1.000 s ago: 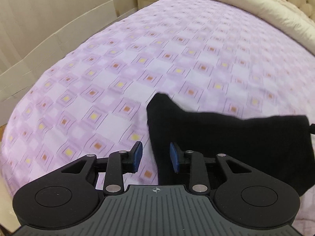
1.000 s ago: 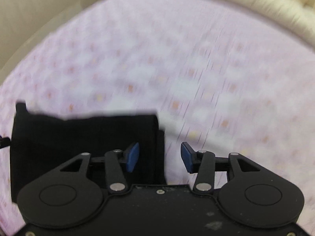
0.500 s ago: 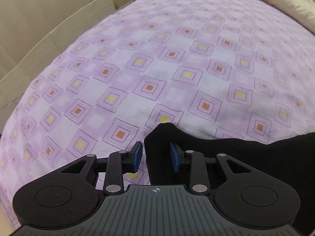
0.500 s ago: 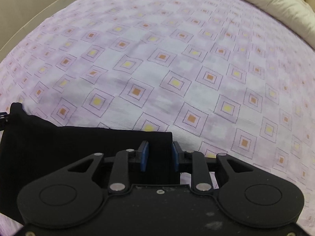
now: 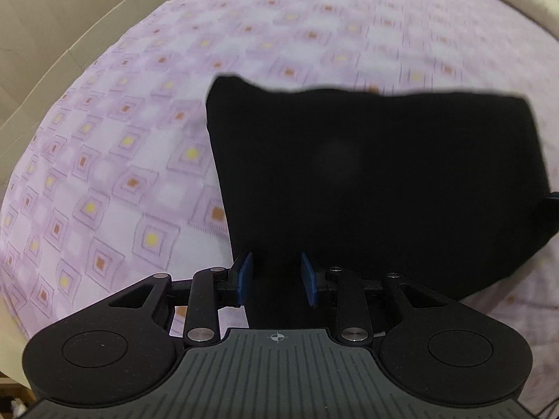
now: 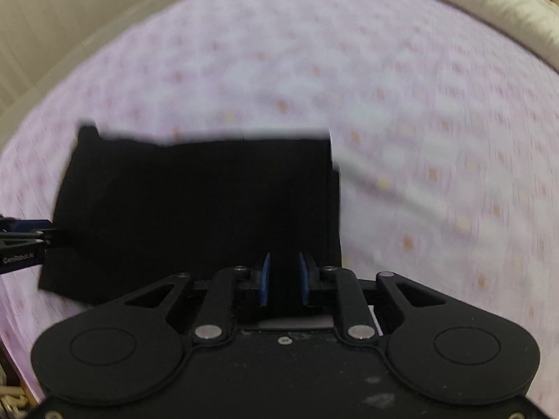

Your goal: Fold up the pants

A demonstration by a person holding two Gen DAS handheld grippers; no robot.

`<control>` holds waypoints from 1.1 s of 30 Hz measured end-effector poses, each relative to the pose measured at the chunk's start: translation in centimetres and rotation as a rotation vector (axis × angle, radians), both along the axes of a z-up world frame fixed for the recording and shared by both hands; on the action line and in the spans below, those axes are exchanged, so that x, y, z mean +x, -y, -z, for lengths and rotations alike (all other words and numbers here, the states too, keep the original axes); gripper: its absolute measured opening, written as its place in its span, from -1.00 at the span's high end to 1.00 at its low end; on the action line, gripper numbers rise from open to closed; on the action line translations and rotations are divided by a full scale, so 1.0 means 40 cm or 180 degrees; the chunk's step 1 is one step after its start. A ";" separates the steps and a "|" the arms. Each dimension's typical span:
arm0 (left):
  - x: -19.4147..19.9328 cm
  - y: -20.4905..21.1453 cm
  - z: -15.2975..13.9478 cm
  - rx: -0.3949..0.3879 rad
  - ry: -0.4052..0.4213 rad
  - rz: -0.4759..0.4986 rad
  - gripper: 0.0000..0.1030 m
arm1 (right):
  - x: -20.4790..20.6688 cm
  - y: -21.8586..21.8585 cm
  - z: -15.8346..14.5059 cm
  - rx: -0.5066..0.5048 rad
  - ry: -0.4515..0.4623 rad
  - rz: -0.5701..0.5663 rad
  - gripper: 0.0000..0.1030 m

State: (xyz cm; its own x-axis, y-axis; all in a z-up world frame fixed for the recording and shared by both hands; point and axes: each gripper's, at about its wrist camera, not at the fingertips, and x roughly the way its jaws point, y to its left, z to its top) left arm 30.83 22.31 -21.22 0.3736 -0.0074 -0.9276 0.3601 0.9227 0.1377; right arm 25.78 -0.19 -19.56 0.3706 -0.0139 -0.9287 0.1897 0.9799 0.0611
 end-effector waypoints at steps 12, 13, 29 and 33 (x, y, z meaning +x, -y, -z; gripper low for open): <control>-0.020 0.037 -0.156 -0.0130 0.0132 -0.0389 0.42 | -0.019 -0.005 -0.136 0.0064 0.0449 0.0061 0.30; -0.033 0.043 -0.176 -0.0133 0.0150 -0.0417 0.42 | -0.028 -0.007 -0.154 0.0071 0.0484 0.0070 0.25; -0.263 0.082 -0.396 -0.0392 0.0304 -0.0691 0.41 | -0.237 -0.010 -0.398 0.0385 0.0867 0.0119 -0.09; -0.309 0.076 -0.417 -0.0425 0.0369 -0.0717 0.41 | -0.289 -0.016 -0.446 0.0345 0.0947 0.0099 -0.12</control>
